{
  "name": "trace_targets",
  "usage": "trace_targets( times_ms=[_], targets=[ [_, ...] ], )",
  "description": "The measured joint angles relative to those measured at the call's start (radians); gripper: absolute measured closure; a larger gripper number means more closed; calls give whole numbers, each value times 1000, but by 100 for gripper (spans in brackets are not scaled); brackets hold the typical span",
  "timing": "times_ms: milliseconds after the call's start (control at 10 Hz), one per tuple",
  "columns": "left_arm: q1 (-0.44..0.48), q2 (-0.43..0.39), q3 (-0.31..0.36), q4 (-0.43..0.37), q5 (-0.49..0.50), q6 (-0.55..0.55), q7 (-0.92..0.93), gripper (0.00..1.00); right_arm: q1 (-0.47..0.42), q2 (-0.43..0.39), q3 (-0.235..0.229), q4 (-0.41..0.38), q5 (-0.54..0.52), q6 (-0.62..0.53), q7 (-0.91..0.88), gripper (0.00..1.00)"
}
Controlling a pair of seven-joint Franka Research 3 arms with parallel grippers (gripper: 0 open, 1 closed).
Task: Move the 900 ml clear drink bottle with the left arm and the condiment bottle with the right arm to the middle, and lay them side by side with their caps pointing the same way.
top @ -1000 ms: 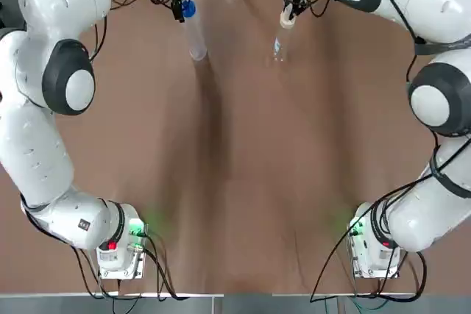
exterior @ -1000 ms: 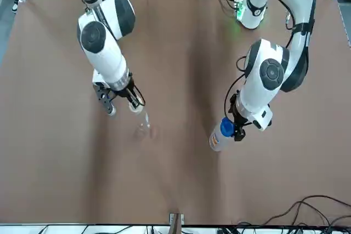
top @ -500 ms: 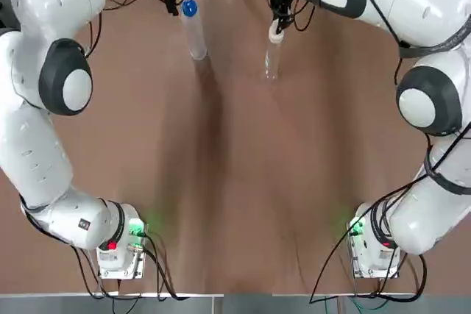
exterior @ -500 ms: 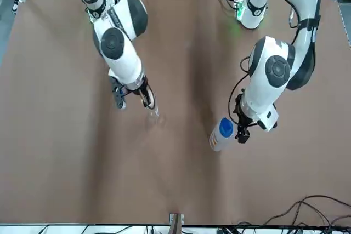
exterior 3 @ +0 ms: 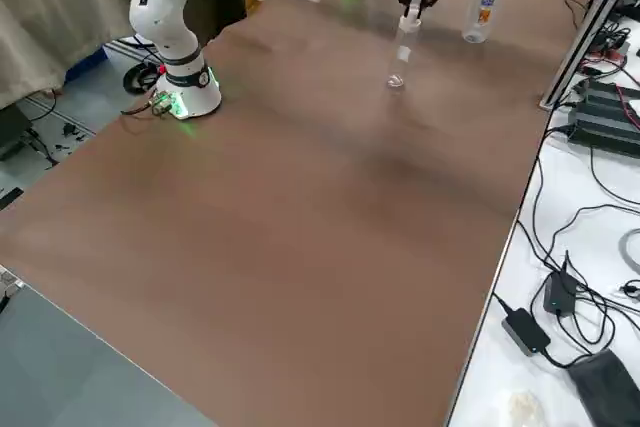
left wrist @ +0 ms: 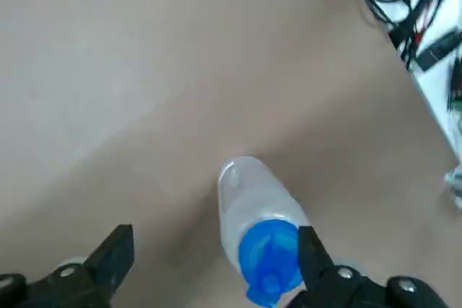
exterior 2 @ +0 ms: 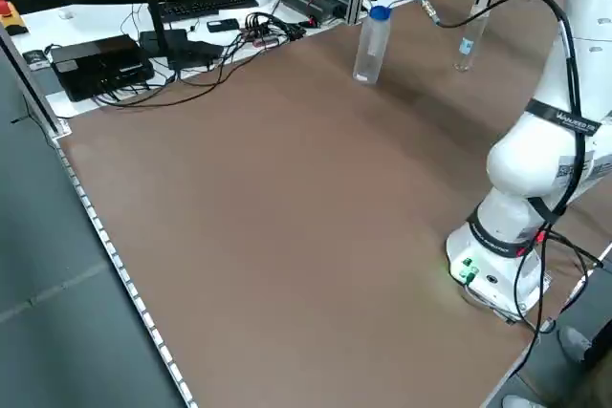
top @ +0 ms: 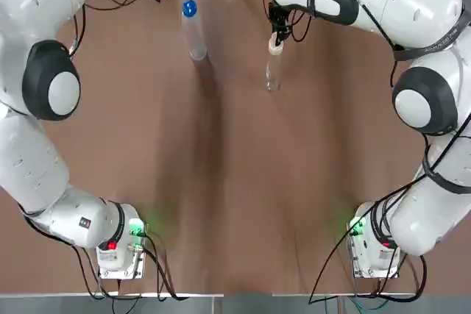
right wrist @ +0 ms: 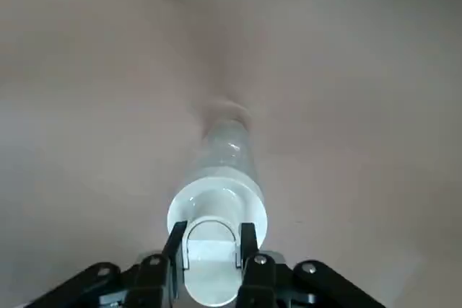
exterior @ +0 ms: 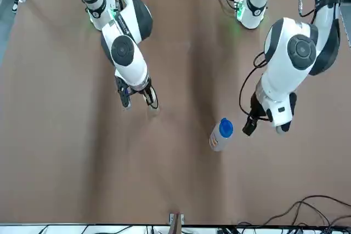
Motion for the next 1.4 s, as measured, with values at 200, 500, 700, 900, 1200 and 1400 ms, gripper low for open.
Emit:
trace_targets(
  times_ms=[200, 500, 700, 900, 1200, 1400],
  targets=[
    [3, -3, -1, -1, 2, -9, 336, 0, 0, 0, 0, -2, 0, 2, 0, 66],
    [3, -3, -2, -2, 2, -45, 769, 0, 0, 0, 0, -19, 0, 4, 0, 41],
    [-4, -2, -9, -3, 2, -48, 1038, 0, 0, 0, 0, -20, 0, 4, 0, 20],
    [-6, -5, -15, 5, 2, -48, 1217, 0, 0, -2, 0, -20, 0, 0, 0, 14],
    [-8, -9, -35, 10, 3, -48, 1583, 0, 0, -8, 0, -20, 0, -22, -29, 13],
    [-12, -1, -43, 8, 3, -48, 1689, 0, 0, -21, -1, -21, 0, -56, -129, 13]
  ],
)
